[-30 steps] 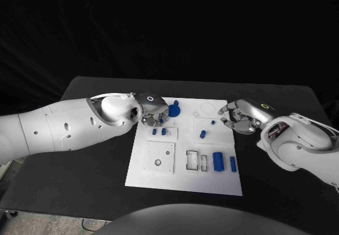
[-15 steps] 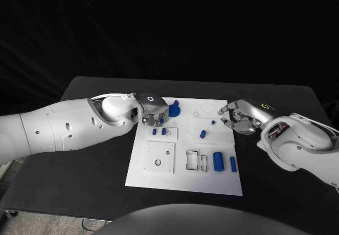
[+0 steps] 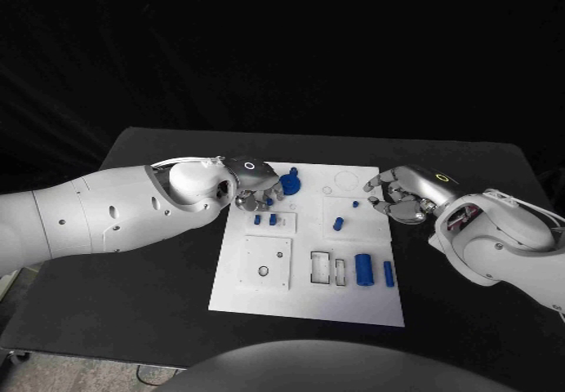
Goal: Assemble the parts on the task board
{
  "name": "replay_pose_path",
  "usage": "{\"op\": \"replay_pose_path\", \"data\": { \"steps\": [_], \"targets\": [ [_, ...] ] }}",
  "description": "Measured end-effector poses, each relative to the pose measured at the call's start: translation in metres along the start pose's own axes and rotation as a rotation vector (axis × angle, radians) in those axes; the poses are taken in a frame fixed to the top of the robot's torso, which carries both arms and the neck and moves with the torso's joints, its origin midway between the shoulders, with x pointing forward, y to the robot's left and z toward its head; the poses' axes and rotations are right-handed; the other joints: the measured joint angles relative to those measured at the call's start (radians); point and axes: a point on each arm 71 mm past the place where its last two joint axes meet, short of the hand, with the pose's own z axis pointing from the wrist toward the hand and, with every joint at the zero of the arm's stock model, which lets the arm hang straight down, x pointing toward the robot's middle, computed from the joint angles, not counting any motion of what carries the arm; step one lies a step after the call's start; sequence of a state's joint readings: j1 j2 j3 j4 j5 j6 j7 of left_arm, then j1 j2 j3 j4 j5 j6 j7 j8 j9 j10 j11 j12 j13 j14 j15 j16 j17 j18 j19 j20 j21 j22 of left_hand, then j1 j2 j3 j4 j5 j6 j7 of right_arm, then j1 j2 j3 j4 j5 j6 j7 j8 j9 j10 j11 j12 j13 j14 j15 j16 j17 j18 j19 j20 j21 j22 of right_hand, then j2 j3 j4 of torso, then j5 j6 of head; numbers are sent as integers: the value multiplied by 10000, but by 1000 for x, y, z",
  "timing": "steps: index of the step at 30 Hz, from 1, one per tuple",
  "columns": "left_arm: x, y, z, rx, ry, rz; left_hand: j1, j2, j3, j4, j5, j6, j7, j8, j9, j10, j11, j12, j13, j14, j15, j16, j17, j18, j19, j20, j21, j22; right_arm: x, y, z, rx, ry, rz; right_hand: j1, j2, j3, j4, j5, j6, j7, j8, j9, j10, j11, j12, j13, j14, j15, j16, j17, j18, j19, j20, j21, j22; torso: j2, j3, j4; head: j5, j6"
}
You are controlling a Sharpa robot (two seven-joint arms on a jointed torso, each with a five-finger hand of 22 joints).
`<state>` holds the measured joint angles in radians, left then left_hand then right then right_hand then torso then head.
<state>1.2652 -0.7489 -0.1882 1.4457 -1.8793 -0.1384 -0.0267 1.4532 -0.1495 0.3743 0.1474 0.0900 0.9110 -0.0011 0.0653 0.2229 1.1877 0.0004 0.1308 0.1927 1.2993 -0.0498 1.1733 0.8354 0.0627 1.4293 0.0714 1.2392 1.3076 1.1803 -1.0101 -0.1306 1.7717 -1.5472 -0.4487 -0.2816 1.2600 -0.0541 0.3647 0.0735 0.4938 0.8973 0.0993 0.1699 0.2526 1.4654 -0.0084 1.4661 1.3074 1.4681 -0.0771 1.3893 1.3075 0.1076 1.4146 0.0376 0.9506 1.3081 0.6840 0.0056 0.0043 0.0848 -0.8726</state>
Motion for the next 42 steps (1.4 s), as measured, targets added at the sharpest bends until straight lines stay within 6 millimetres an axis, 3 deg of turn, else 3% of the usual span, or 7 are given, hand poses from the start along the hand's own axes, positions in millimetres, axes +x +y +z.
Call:
{"op": "replay_pose_path", "data": {
  "steps": [12, 16, 19, 22, 27, 34, 42],
  "targets": [
    [-2, 11, -6, -396, -727, 140, -104, -104, -125, 180, -172, -432, -226, 0, -110, 37, 34, 0, 84, -37, 37, -6, -128, 0, 0, 0, -74, -1, 0, 0, -1, 10, -5, 1, 37, 37, 0, 0, 0, 0, 0, 0, -3, 7, 7, 0, -1, 0, 0, 0, 0, 1, 0, 0, 0, -2, 1, -2, 1, -11, 0],
    [-1, 24, -17, -741, -1179, 86, -85, -222, -269, 384, -265, -736, -521, 1, -195, -663, 24, -117, 211, -1080, 45, -1055, -1599, 8, -455, 27, -820, -2, -1, -1, -2, 22, -7, 3, 37, 37, 0, 0, 0, 2, 2, 0, -2, 7, 7, -39, -1, 0, 0, 0, -1, 0, 0, 0, -42, -2, 3, -2, -9, -30, 0],
    [0, 36, -28, -1071, -1509, -162, -102, -340, -560, 556, -317, -999, -389, 0, -259, -2054, 231, -154, 394, -2591, 248, -2189, -2644, 461, -1693, 132, -2833, -2, -4, -2, -4, 32, -41, -18, 56, 18, 43, -43, 0, 149, -26, 87, -2, 7, 7, -104, -1, 0, 0, 0, -1, 0, 0, 0, -42, -3, 5, 2, -9, -83, 0],
    [2, 48, -43, -1341, -1934, -504, 26, -468, -1021, 823, -322, -1217, -478, 33, -304, -4069, 306, -269, 563, -4326, 565, -3328, -3108, 857, -4217, 318, -6544, -53, -11, -5, -5, 74, -155, -88, 115, -41, 43, -43, 0, 357, -29, 160, 10, 7, 7, -264, -1, 0, 0, 0, -1, 1, 0, 0, -42, -3, 13, 3, -3, -114, 0],
    [2, 59, -60, -1485, -2556, -800, 437, -817, -1604, 1432, -219, -1340, -600, 65, -322, -6029, -72, 211, 890, -5948, 689, -4368, -3471, 856, -5955, 485, -8405, -482, -23, -7, -5, 79, -366, -232, 235, -161, 114, -113, -141, 374, -13, 154, -18, -315, 57, -1064, 1, 0, 0, -40, -1, 0, 0, 0, -150, -4, 13, -8, 12, -146, 0],
    [-2, 63, -74, -1403, -3464, -1190, 372, -1118, -1975, 1500, 252, -1486, -437, 454, -257, -8334, -318, 1717, 1572, -7795, 965, -4843, -3480, 856, -7411, 654, -9786, -986, -43, 6, 5, -277, -440, -735, 372, -710, 415, -359, 178, 646, -212, 278, 119, -4447, 99, -6985, -3878, 0, 0, -447, -317, 0, -306, -10, -1000, -5, -18, -56, 42, -220, 0],
    [-15, 47, -78, -552, -4918, -3236, -650, -416, -2420, 1505, 1515, -1107, -6, 1408, 111, -8825, 115, 3656, 2322, -8460, 1268, -4843, -3383, 613, -8057, 912, -10660, -1461, -53, 26, 26, -658, 261, -2055, 452, -914, 469, -639, -114, 581, -454, 522, 647, -6056, 309, -8838, -5308, -239, 159, -1418, -1390, 320, -1152, 75, -3036, -6, -48, -113, 69, -228, 0]
  ]
}}
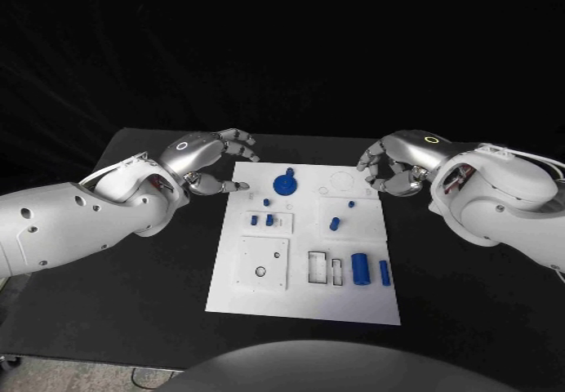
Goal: Assemble the parts on the task board
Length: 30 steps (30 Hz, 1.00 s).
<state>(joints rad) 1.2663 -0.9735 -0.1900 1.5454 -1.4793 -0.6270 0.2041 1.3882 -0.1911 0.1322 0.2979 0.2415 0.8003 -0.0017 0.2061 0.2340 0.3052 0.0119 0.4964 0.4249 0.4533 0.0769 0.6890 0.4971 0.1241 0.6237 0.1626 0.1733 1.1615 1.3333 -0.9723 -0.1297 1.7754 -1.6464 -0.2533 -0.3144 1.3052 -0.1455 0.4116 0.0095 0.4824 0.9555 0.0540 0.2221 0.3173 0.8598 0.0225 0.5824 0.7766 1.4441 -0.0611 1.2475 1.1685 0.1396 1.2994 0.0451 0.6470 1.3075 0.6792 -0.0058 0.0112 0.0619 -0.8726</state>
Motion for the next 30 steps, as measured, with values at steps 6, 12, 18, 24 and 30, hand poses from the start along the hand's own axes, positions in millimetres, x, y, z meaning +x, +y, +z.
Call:
{"op": "replay_pose_path", "data": {
  "steps": [6, 12, 18, 24, 30],
  "targets": [
    [-3, -15, 1, -27, -623, -3255, -557, 1248, -1896, -44, 1649, -850, 199, 1409, 537, -670, 604, 2212, 665, -162, 217, 205, 19, 2, -85, 235, -628, -416, 1, 11, 14, -311, 455, -1133, -199, -199, -36, -21, -431, -177, -178, 60, 195, -483, 201, -747, -748, -157, 131, -232, -283, 1, -124, 124, -435, 0, -3, 0, 20, 75, 0],
    [-2, -24, -3, -685, -1145, -7393, -1997, 1797, -2531, -89, 1608, -1568, 586, 2235, 682, -1281, 561, 2805, 400, -1171, 349, -544, -519, 3, -893, 459, -1093, -905, 4, 11, 22, -364, 697, -1951, -285, -285, -142, 85, -511, -269, -270, -117, 205, -663, 304, -1035, -1143, -226, 200, -287, -378, 1, -174, 175, -656, -1, 2, -12, 59, 105, 0],
    [0, -20, -8, -1454, -1564, -10183, -2638, 2131, -2747, -40, 731, -2490, 777, 2657, 532, -2146, 599, 2667, -581, -2221, 43, -1844, -1501, -152, -2598, 415, -1093, -2060, 12, 7, 28, -305, 924, -2301, -285, -285, -102, 126, -523, -551, -222, -531, 3, -782, 359, -1505, -1804, -262, 235, -288, -428, 0, -209, 211, -845, -1, -20, -20, 92, 149, 0],
    [0, -16, -12, -1791, -1804, -11623, -3140, 1761, -2575, -8, 227, -4054, -214, 1294, -701, -2971, 258, -148, -2860, -3949, 490, -5611, -4165, -150, -4209, 762, -1174, -4436, 20, 2, 31, -275, 1137, -2462, -285, -285, -170, 229, -1078, -514, -185, -737, -213, -757, 383, -1838, -2502, -262, 236, -288, -441, 1, -153, 267, -933, -2, -29, -37, 107, 140, 0],
    [0, -15, -13, -1844, -1851, -12341, -3150, 1751, -2450, 0, 227, -4649, -436, 118, -1669, -2932, -13, -1304, -3775, -4249, 483, -6536, -4825, 91, -5089, 1017, -1291, -6930, 28, -1, 34, -334, 1270, -2466, -285, -285, -253, 311, -1187, -183, -49, -793, -254, -487, 432, -1838, -2840, -261, 235, -287, -422, 0, -116, 303, -933, -2, -28, -33, 97, 139, 0]
  ]
}}
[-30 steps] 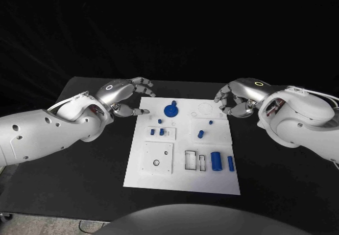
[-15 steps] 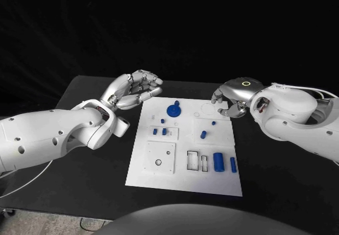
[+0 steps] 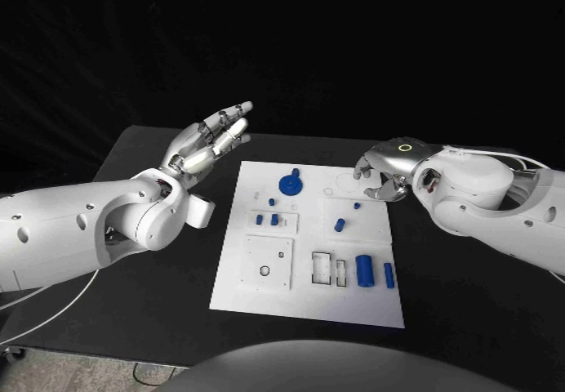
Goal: Assemble the parts on the task board
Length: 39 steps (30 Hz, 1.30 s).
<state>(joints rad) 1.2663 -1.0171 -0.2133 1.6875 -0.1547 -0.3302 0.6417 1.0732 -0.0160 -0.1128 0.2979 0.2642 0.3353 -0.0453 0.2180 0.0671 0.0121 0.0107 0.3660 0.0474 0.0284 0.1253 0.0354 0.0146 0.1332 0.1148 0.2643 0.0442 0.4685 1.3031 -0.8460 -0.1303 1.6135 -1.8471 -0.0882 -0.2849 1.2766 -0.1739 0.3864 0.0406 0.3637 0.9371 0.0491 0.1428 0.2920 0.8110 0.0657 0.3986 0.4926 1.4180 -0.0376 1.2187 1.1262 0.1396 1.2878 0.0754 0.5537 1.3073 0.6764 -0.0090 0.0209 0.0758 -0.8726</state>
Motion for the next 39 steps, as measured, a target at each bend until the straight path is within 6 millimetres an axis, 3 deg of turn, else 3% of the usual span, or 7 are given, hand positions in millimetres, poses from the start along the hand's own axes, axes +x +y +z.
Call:
{"op": "replay_pose_path", "data": {
  "steps": [7, 13, 20, 22, 28, 35, 39],
  "targets": [
    [0, 0, 0, -54, 23, -333, -26, -108, 0, 0, 0, -832, -284, -996, -323, -140, -681, -1118, -176, -279, -233, -319, -135, 2, -817, 205, -199, -2449, 10, 1, 2, -129, 184, 184, 0, 0, -66, 66, -132, -63, 63, -78, -57, 300, 15, 0, -252, -36, 36, 0, -27, 1, 6, 5, -59, 8, 4, 6, -1, -27, 0],
    [-1, 1, 0, -94, 8, -441, -111, -273, 0, 0, -67, -1072, -500, -1458, -364, -163, -819, -1557, -213, -287, -331, -319, -137, 1, -1002, 250, -292, -3804, 17, 3, 3, -209, 342, 391, 0, 0, -108, 108, -307, -28, 98, -78, -75, 519, 40, 0, -427, 1, 73, 60, 23, -1, 82, 5, -7, 8, 4, 10, -6, -55, 0],
    [-3, 1, -1, -127, -51, -465, -182, -554, 0, 0, -148, -1211, -639, -1723, -376, -142, -1034, -1804, -224, -293, -575, -319, -136, 1, -1143, -41, -347, -4285, 23, 5, 4, -283, 478, 594, 0, 0, -108, 108, -349, 9, 135, -78, -84, 612, 5, 0, -529, 1, 72, 60, 37, -1, 110, 33, 11, 7, -1, 6, -4, -102, 0],
    [-3, 1, -1, -130, -58, -470, -156, -581, 0, 0, -148, -1211, -639, -1774, -376, -161, -1001, -1804, -224, -293, -576, -319, -136, 151, -1144, -109, -347, -4318, 24, 4, 4, -284, 502, 635, 0, 0, -108, 108, -349, 45, 171, -78, -89, 632, 26, 0, -547, 1, 72, 60, 36, -1, 110, 33, 11, 6, -3, 4, -1, -109, 0],
    [-3, 1, -1, -146, -59, -488, -71, -521, 0, -1, -147, -1211, -639, -1877, -385, -118, -642, -1812, -224, -283, -257, -319, -136, 150, -1144, -108, -347, -4320, 26, 4, 3, -290, 576, 761, 2, 2, -91, 124, -348, 77, 261, -78, -94, 682, 4, -51, -628, 1, 72, 60, 36, -1, 110, 33, 11, 6, -8, -5, 5, -116, 0],
    [-3, 2, -1, -213, -25, -519, 177, -274, 115, -6, -68, -1234, -662, -1877, -394, -98, -310, -1840, -223, -292, -179, -319, -134, 302, -1143, 4, -347, -4276, 29, 5, 4, -312, 652, 901, 107, 107, -37, 178, -348, 230, 487, -78, -131, 996, -12, -214, -912, 2, 72, 161, 101, -2, 186, 27, 57, 5, -11, -4, 5, -90, 0],
    [-3, 2, -1, -258, 8, -545, 228, -223, 115, -6, -22, -1248, -677, -1877, -394, -88, -297, -1840, -223, -292, -179, -319, -134, 301, -1108, 38, -346, -4264, 33, 6, 5, -334, 713, 983, 160, 160, -7, 208, -342, 338, 596, -78, -162, 1239, -10, -360, -1147, 38, 109, 199, 119, -2, 255, 30, 99, 4, -11, -2, 6, -73, 0]
  ]
}}
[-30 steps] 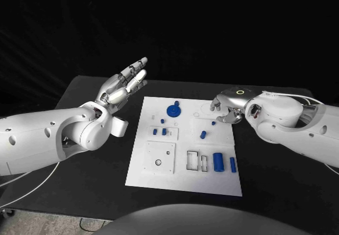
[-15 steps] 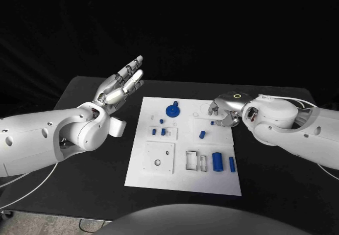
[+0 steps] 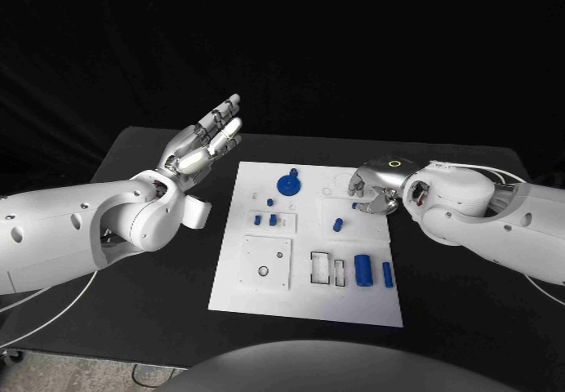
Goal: Assemble the parts on the task board
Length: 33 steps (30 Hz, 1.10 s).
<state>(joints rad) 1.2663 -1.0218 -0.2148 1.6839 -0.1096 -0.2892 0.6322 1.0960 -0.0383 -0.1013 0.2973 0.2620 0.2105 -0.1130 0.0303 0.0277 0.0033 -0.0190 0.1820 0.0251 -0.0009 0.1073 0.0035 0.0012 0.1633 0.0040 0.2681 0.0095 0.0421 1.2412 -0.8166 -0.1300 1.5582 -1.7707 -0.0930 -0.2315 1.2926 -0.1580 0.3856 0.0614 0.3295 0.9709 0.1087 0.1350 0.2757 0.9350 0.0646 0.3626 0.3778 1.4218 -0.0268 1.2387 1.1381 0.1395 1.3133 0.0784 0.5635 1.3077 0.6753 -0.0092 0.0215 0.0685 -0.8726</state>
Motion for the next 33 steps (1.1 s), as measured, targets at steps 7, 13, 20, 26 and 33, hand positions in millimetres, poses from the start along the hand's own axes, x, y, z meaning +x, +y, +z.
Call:
{"op": "replay_pose_path", "data": {
  "steps": [7, 13, 20, 26, 33],
  "targets": [
    [0, 1, 0, -78, 56, -42, 158, 158, 0, 0, 103, -38, 38, 0, -5, 39, 283, 78, 1, 17, 129, 0, 1, 1, 2, 71, 0, 38, 8, 1, 2, -9, 82, 121, 149, 61, 127, -104, 174, 272, 136, 0, -26, 186, 40, -260, -361, 0, 0, -1, -1, 0, 0, 0, -1, -1, 0, 7, -1, 61, 0],
    [0, 2, 0, -155, 133, -93, 402, 402, 0, 0, 461, -54, 53, 0, -8, 91, 450, 154, 10, 0, 252, 0, 2, 0, 0, 143, 0, 79, 10, 0, 3, 15, 65, 159, 176, 42, 138, -115, 174, 492, 97, 61, -26, 255, 41, -350, -518, 0, -1, -2, -2, 1, 36, 37, -1, -1, 1, 3, -7, 97, 0],
    [3, 3, 1, -223, 237, -148, 500, 500, -1, 0, 632, -90, 89, 0, -7, 124, 554, 215, 16, 0, 252, 0, 2, 0, 0, 142, 1, 111, 14, -1, 4, 54, 78, 213, 261, 128, 160, -138, 174, 689, 91, 141, 8, 345, 25, -431, -644, 0, -1, 34, 3, 1, 71, 2, -2, -2, 0, 2, -6, 34, 0],
    [2, 3, 1, -272, 248, -150, 593, 593, -1, 0, 727, -64, 115, 0, -6, 126, 624, 291, 25, 25, 277, 0, 2, 0, 1, 143, 1, 132, 17, -3, 6, 63, -6, 295, 412, 201, 221, -198, 173, 814, 75, 156, 40, 564, 28, -431, -735, 35, 34, 39, 33, 1, 70, 2, -2, -3, 0, 2, -4, 16, 0],
    [2, 4, 1, -317, 253, -151, 790, 631, -44, -43, 809, -14, 236, 0, -6, 162, 731, 362, 36, 36, 357, 0, 3, 1, 37, 179, 1, 184, 17, -2, 7, 2, -96, 419, 407, 197, 220, -198, 172, 884, 76, 196, 57, 675, 31, -430, -794, 71, 70, 75, 44, 0, 107, 39, 38, -3, 1, 1, -7, 19, 0]
  ]
}}
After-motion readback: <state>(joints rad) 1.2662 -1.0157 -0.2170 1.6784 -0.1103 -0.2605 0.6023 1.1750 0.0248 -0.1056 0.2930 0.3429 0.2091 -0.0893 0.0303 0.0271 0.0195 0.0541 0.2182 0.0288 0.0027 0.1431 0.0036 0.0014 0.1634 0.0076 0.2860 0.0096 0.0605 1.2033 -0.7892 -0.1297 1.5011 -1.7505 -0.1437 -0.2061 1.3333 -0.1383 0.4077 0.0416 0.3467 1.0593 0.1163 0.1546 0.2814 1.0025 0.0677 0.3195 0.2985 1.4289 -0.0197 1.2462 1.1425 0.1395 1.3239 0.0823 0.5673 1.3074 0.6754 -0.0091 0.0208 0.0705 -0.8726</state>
